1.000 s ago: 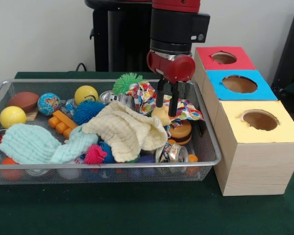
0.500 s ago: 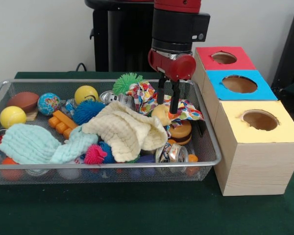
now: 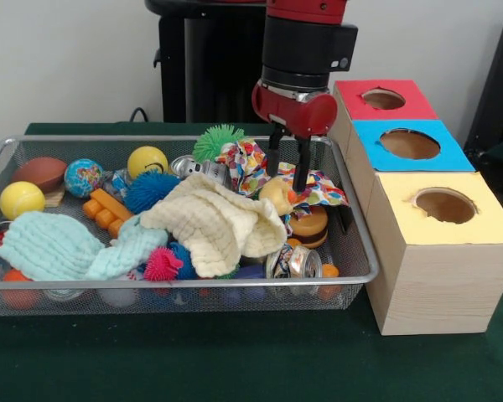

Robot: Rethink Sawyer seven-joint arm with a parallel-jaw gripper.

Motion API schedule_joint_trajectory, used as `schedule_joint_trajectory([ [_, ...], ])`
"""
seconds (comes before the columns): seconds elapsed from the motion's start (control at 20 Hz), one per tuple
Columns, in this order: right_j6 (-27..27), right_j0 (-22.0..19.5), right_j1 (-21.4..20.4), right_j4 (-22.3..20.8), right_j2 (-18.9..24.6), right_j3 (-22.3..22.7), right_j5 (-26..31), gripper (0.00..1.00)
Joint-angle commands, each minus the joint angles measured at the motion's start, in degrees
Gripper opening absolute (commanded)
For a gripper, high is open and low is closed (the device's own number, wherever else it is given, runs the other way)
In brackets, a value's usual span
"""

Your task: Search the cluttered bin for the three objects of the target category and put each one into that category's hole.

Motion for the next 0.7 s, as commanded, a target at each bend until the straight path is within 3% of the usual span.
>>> schedule_joint_trajectory([
  [0.05,-1.9,-1.3,2.3,-5.1,2.4,-3.6,6.0,1.0],
  [0.25,-2.6,-1.1,3.6,-7.9,2.6,-5.4,5.0,1.0],
  [0.7,-4.3,-6.2,5.8,-15.0,7.0,-7.4,3.3,1.0],
])
